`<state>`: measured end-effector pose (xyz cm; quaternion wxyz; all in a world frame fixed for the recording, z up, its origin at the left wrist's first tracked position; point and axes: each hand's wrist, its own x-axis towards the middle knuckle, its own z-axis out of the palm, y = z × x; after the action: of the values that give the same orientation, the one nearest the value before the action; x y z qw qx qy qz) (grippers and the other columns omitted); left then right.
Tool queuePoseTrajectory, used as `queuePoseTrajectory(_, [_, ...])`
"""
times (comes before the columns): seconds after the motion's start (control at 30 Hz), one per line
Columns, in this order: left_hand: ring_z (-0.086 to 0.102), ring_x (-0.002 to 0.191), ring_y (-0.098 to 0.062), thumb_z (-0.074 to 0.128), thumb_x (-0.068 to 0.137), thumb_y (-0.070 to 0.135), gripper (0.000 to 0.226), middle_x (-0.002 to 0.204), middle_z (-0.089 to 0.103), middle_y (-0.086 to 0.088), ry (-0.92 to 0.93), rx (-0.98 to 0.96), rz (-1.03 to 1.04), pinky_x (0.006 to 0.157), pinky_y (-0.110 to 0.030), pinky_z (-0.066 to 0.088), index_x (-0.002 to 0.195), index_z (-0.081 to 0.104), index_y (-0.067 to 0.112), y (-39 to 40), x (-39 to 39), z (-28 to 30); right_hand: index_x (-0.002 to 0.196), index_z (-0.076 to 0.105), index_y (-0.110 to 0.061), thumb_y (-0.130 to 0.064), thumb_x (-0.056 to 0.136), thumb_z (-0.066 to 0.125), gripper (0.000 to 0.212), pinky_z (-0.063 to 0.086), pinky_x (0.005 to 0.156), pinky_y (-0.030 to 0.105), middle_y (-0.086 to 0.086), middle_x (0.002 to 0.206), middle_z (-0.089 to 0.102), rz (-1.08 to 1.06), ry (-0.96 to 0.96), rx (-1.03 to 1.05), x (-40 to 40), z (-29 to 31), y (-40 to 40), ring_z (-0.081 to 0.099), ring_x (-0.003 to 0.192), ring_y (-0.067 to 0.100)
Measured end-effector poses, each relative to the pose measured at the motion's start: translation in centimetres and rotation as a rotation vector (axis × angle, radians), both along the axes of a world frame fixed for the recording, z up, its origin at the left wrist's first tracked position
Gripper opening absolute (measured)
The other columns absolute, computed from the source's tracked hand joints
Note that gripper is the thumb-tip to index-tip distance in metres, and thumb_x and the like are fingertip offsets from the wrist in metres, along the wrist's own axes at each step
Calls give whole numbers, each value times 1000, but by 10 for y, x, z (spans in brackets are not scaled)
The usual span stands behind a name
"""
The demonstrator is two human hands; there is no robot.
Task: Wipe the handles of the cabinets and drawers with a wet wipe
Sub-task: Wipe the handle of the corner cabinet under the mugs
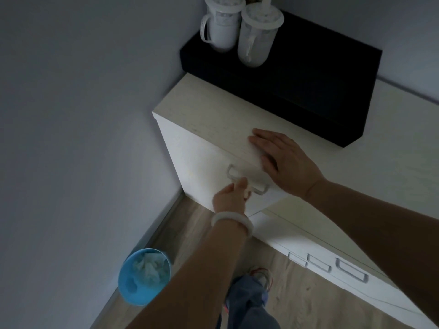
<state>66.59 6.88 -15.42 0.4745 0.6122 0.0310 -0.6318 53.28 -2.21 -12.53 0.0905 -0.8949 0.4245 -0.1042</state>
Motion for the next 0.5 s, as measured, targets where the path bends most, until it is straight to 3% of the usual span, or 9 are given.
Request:
queuePoseTrajectory(0.1, [61, 56, -14, 76, 80, 12, 11, 55, 65, -1, 87, -37, -106, 95, -41, 53, 72, 70, 8, 11, -31, -5, 147, 39, -20, -31, 98, 33, 50, 28, 116, 37, -1, 153, 36, 12, -2, 4, 0, 0, -1, 33, 140, 14])
queuePoseTrajectory(0.17, [63, 60, -16, 77, 79, 11, 10, 61, 68, -5, 93, -26, -114, 96, -42, 53, 74, 71, 5, 9, -28, -9, 147, 39, -20, -32, 98, 32, 50, 29, 116, 39, -1, 153, 36, 9, -4, 7, -1, -1, -1, 33, 140, 14])
queuePoseTrajectory(0.27, [62, 65, -18, 78, 78, 13, 17, 65, 68, -6, 50, -51, -84, 94, -37, 54, 86, 73, -1, 1, -9, -18, 147, 39, -21, -31, 98, 33, 50, 31, 115, 40, -2, 153, 36, 7, -5, 10, -1, -2, -1, 33, 140, 13])
queuePoseTrajectory(0.43, [66, 74, -19, 75, 79, 6, 12, 64, 71, -2, 126, -40, 67, 78, -28, 53, 70, 68, 7, 4, -18, -10, 146, 39, -20, -31, 98, 31, 50, 30, 115, 38, -2, 153, 37, 11, 1, 4, 0, 0, -1, 33, 139, 13])
queuePoseTrajectory(0.5, [66, 75, -20, 78, 78, 8, 12, 63, 71, -1, 127, -43, 52, 80, -29, 54, 70, 68, 7, 4, -22, -13, 146, 39, -20, -32, 98, 31, 51, 30, 115, 38, -3, 153, 36, 8, 1, 9, 1, 0, 0, 33, 140, 13])
